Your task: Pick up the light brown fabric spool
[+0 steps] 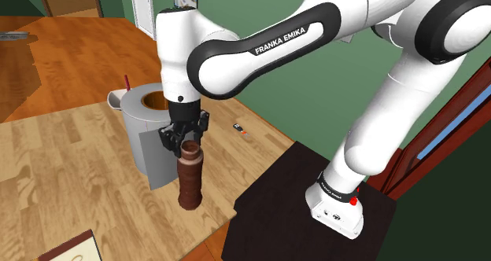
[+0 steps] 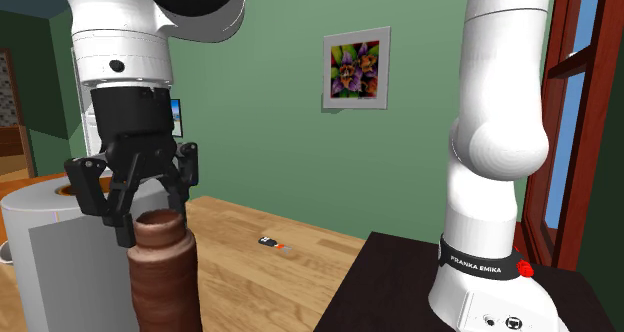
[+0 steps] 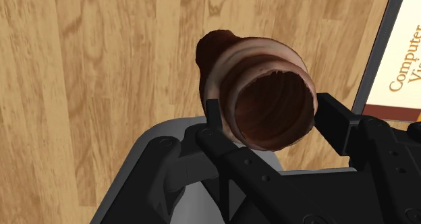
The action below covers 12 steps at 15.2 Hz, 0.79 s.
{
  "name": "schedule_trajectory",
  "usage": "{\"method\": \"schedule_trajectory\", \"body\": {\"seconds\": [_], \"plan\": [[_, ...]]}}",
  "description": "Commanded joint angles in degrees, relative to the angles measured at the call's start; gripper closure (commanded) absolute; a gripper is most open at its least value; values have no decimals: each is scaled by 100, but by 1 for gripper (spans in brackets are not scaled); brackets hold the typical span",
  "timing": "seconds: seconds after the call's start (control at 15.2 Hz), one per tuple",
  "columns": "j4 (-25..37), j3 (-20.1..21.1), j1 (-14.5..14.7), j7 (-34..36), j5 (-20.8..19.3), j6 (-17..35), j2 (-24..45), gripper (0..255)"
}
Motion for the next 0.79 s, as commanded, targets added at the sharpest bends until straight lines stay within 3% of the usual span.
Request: {"method": "schedule_trajectory", "body": {"seconds": [0.0, 0.73], "plan": [[109, -4, -3, -16, 36, -158, -66, 255], [589, -48, -27, -94, 171, -857, -326, 255]]}}
